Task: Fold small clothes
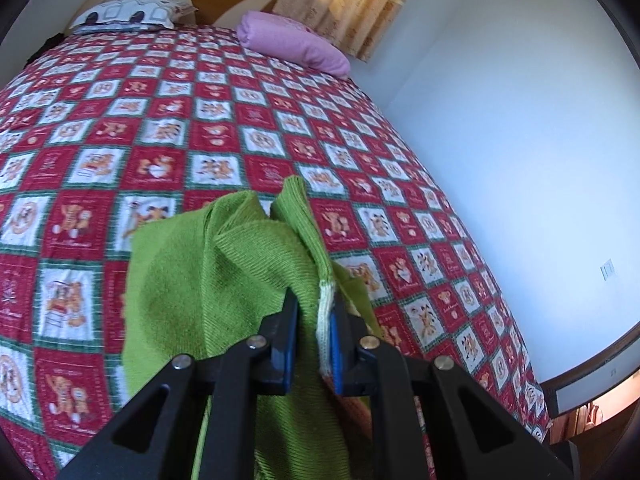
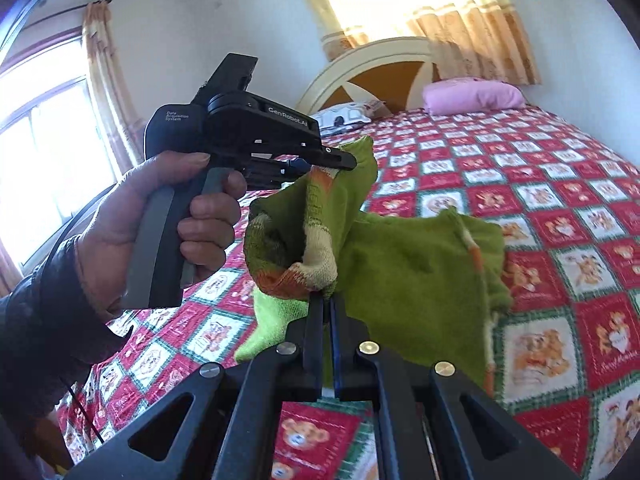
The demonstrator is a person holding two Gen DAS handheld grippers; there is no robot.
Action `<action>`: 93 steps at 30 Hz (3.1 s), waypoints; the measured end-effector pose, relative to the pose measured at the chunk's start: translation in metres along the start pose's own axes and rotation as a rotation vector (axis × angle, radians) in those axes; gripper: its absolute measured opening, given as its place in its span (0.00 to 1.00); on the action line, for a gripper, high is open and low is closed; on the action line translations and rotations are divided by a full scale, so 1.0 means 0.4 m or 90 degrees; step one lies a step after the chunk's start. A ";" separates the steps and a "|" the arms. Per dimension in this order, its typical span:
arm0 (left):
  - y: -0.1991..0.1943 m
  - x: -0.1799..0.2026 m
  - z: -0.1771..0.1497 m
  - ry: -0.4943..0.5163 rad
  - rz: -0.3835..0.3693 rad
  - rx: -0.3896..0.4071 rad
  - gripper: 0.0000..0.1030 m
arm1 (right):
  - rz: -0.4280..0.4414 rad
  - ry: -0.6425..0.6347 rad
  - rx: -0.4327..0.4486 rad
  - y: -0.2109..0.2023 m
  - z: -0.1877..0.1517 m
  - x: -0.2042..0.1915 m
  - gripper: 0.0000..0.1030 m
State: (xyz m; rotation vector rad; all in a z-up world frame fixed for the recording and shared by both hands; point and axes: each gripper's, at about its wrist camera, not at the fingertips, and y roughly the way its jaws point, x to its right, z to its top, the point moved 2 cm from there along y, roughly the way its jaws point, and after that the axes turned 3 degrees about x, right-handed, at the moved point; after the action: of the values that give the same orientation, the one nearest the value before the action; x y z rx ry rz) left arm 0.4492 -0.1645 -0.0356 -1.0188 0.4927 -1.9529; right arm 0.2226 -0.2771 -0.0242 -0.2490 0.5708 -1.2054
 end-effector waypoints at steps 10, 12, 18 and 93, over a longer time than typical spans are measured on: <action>0.103 0.076 -0.026 0.014 -0.011 -0.041 0.14 | -0.017 0.058 -0.012 -0.043 -0.021 0.094 0.02; 0.124 0.090 -0.031 0.018 -0.009 -0.050 0.14 | -0.021 0.072 -0.014 -0.053 -0.027 0.114 0.02; 0.202 0.099 -0.044 0.023 0.022 -0.076 0.14 | -0.036 0.120 -0.020 -0.066 -0.047 0.177 0.00; -0.072 -0.139 -0.380 -0.009 0.109 0.120 1.00 | -0.213 0.056 -0.145 0.209 0.141 0.326 0.22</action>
State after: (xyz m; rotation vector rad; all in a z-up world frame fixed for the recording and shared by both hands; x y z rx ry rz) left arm 0.3287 -0.1085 -0.1323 -0.8428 0.3683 -1.8008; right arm 0.3515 -0.3754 -0.0536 -0.5016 0.7661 -1.4794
